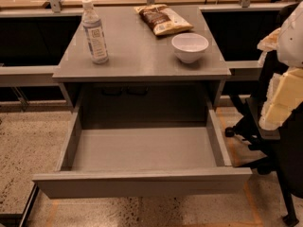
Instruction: Place blue plastic bottle into top drawer
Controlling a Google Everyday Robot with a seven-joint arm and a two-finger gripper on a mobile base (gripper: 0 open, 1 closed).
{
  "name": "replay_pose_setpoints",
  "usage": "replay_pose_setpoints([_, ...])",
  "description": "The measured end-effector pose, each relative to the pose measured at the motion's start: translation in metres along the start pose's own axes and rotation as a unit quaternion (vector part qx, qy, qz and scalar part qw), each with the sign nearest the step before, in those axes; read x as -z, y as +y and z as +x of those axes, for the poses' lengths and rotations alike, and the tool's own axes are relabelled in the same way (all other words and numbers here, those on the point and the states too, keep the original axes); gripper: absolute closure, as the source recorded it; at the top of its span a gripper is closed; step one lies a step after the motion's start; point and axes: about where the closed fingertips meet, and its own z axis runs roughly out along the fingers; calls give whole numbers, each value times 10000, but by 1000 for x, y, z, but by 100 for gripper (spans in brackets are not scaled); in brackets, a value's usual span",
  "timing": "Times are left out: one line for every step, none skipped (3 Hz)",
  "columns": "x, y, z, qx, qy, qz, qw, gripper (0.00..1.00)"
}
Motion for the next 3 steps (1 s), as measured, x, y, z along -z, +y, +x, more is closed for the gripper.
replay_pose_setpoints([0,0,0,0,0,1,10000,0])
replay_pose_setpoints([-12,-6,-22,134,-324,-98,9993,0])
replay_pose_setpoints([-30,-15,-52,248,-858,-315,9955,0])
